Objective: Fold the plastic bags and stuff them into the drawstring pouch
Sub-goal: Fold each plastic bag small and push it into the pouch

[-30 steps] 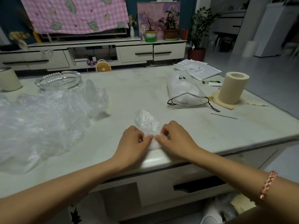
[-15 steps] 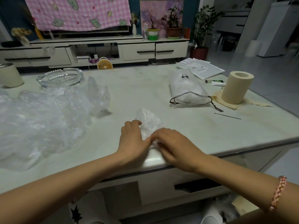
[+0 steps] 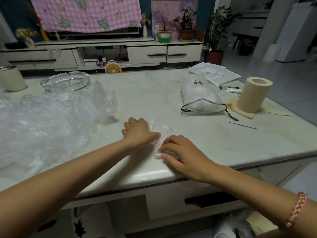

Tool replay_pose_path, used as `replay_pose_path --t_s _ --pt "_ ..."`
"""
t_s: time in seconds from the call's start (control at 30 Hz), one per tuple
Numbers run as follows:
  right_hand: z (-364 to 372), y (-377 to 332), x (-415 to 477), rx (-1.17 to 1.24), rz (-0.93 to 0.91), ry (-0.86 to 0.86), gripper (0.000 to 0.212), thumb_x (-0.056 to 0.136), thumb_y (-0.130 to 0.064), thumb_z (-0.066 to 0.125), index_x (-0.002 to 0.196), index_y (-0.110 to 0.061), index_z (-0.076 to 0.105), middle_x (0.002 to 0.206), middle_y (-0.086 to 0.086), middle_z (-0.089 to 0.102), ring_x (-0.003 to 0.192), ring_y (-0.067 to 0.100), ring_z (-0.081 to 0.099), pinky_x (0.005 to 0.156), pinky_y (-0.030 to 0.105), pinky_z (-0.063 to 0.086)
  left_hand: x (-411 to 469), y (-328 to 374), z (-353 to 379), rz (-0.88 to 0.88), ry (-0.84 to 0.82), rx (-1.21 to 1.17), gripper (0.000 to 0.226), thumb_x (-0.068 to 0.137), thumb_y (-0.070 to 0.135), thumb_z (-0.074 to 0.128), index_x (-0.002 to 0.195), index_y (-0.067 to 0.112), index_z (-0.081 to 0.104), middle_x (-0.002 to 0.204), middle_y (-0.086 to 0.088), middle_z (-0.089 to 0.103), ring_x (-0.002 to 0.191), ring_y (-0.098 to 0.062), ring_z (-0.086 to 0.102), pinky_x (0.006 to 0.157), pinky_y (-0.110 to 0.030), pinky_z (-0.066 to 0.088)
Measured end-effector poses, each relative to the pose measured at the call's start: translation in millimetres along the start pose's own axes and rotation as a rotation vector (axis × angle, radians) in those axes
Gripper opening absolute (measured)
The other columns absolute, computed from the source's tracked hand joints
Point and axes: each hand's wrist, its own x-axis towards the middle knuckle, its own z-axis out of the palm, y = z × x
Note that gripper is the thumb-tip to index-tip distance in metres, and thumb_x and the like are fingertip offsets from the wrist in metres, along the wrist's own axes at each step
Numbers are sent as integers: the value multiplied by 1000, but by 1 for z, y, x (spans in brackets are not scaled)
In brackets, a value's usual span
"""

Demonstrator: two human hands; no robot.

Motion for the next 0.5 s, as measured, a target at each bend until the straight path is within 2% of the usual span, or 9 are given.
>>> replay_pose_path --t_s 0.1,0.13,0.17,0.23,0.27,0.33,0.4,0.43,0.5 --pt "1 0 -1 -12 -9 -6 49 88 -50 32 108 -20 66 109 -4 57 96 16 48 88 32 39 8 8 -4 -67 -61 -60 38 77 35 70 102 10 57 116 -9 37 113 -29 37 82 -30 31" --pt "0 0 -1 -10 -11 1 48 89 -49 34 108 -19 66 110 -4 57 96 15 48 88 31 39 12 10 -4 -76 -52 -118 27 76 29 71 91 10 58 109 -8 39 108 -28 40 79 -30 33" --pt "0 0 -1 3 -5 9 45 90 -47 36 109 -19 66 110 -4 57 97 15 47 88 29 38 14 11 -4 -67 -39 -193 18 76 21 70 75 12 54 98 -7 43 97 -26 44 73 -28 34" --pt "0 1 0 58 18 24 38 90 -39 41 108 -17 68 110 -4 58 98 13 47 89 24 35 20 11 0 10 -24 -352 35 74 5 63 52 15 39 65 -2 41 63 -19 41 52 -20 32" --pt "0 2 1 89 29 32 35 91 -35 43 107 -16 68 109 -4 58 98 12 47 89 22 35 21 11 0 43 -22 -405 36 74 0 61 51 14 36 57 -1 37 54 -17 36 44 -17 29" --pt "0 4 4 157 55 48 28 93 -26 47 107 -14 68 107 -2 60 96 11 48 87 15 34 22 10 -1 67 1 -485 19 74 -3 60 69 10 47 63 -1 45 53 -15 42 39 -15 31" --pt "-1 5 7 254 114 84 22 95 -18 50 110 -14 65 105 -2 63 95 11 53 85 14 37 22 8 -1 76 12 -552 27 76 -1 64 96 10 50 81 -3 54 66 -17 54 43 -16 39" --pt "-3 5 9 317 162 98 21 95 -16 51 111 -15 64 104 -2 65 95 11 56 85 17 40 22 6 -1 98 23 -553 31 75 0 64 101 11 50 84 -2 56 72 -19 56 47 -18 41" --pt "-6 6 14 428 252 115 18 94 -17 52 110 -21 61 97 -3 68 91 11 59 85 23 43 22 3 0 190 66 -523 24 75 0 63 95 11 57 79 3 57 76 -18 56 55 -18 43"
